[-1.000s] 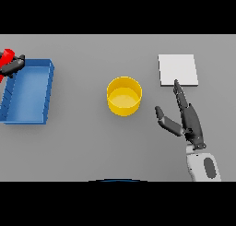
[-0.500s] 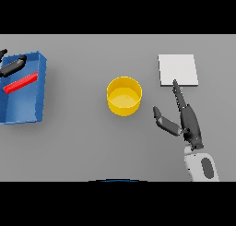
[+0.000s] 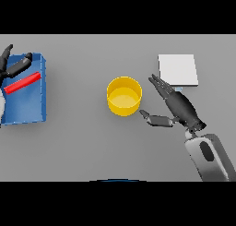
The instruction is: Pick up the red beaker and tilt it to pour out 1 green nut into yellow bowl. Pick up the yellow bowl and place it on the metallic measuring scale.
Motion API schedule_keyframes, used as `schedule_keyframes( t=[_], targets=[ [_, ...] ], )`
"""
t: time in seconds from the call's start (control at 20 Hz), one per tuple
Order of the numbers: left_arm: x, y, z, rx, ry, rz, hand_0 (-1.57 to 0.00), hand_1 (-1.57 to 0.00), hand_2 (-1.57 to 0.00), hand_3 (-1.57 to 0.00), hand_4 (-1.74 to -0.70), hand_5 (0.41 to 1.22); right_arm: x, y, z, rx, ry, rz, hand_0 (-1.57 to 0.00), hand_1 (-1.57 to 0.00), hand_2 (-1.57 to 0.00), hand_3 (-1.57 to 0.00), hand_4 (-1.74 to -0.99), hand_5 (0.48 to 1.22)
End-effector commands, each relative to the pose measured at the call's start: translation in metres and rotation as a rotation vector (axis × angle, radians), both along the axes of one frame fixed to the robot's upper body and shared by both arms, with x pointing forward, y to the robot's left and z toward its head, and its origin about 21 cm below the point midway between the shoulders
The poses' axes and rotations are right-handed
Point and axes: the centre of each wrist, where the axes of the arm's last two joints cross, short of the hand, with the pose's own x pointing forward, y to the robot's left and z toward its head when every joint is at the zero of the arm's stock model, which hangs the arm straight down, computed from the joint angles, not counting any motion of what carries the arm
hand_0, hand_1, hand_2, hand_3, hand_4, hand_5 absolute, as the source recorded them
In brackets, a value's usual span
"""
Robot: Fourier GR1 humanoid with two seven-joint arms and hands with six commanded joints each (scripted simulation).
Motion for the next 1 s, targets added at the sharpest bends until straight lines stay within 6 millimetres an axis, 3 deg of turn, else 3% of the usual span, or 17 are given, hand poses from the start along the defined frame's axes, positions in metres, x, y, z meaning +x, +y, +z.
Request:
schedule_keyframes(
  t=[0.0,0.1,0.4,0.95],
  targets=[
    [0.001,0.000,-0.001,-0.001,0.001,0.008,-0.01,-0.01,-0.01,-0.01,-0.81,0.683,0.006,0.004,0.003,-0.064,-0.021,0.042,0.00,0.00,0.00,0.00,-1.137,0.626],
    [0.000,0.000,-0.002,-0.008,0.007,0.010,0.00,0.00,0.00,0.00,-0.81,0.688,0.017,0.012,0.014,-0.204,-0.047,0.136,0.00,0.00,0.00,0.00,-1.150,0.630],
    [-0.002,0.005,-0.004,-0.004,0.018,0.000,0.00,0.00,0.00,0.00,-0.80,0.691,0.041,0.034,0.019,-0.481,-0.090,0.365,0.00,0.00,0.00,0.00,-1.161,0.643],
    [-0.001,0.009,0.000,0.004,0.008,-0.002,0.00,0.00,0.00,0.00,-0.81,0.700,0.071,0.080,0.010,-0.723,0.022,0.568,0.00,0.00,0.00,0.00,-1.164,0.670]
  ],
)
